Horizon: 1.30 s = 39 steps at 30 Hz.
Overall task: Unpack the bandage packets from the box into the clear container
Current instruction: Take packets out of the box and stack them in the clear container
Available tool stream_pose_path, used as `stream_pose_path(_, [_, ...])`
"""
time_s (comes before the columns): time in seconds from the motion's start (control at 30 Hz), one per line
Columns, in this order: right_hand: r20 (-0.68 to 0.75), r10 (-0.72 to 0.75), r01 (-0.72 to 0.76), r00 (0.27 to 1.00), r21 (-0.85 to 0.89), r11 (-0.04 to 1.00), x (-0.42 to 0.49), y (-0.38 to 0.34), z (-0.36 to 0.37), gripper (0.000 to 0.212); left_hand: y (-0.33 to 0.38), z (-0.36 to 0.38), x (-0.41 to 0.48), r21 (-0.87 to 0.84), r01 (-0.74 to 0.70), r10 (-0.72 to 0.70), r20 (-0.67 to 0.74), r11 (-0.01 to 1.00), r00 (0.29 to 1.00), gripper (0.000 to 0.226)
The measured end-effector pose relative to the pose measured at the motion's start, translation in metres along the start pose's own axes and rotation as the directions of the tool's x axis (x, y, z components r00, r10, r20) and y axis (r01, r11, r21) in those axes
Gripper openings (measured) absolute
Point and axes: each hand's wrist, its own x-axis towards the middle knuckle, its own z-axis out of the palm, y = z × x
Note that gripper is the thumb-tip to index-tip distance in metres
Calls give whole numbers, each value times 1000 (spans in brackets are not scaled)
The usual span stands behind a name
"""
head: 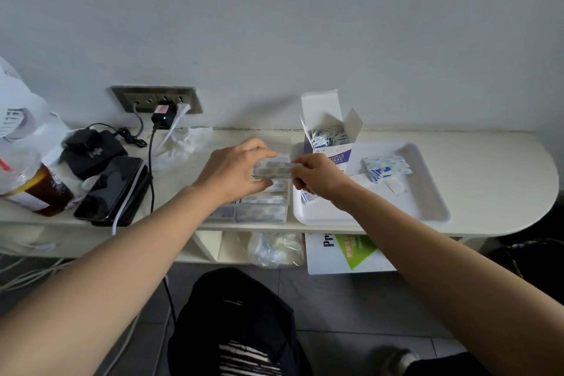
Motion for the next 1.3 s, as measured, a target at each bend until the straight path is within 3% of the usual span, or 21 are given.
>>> stream_pose_path(0.17, [12,6,-6,1000,9,1000,1,-6,5,25,1,1,3,111,-17,17,3,994,1000,39])
stream_pose_path(0.4, [40,-14,12,999,64,998,3,-10,13,20,-5,3,-1,92,-30,29,22,995,999,34])
stream_pose_path(0.53, [18,-29,26,999,149,988,0,-4,9,21,-13,9,1,160,22,-43,131,987,990,21])
stream_pose_path(0.73, [-28,-48,51,998,98,994,-5,10,2,20,-15,20,11,303,20,-106,269,953,957,18])
stream_pose_path(0.9, [-29,-50,52,998,81,995,-4,16,-3,19,-8,27,23,401,-53,-83,313,915,946,28])
stream_pose_path(1.3, [6,-53,52,999,93,994,-4,20,-8,18,10,29,32,581,-177,-89,399,794,912,15])
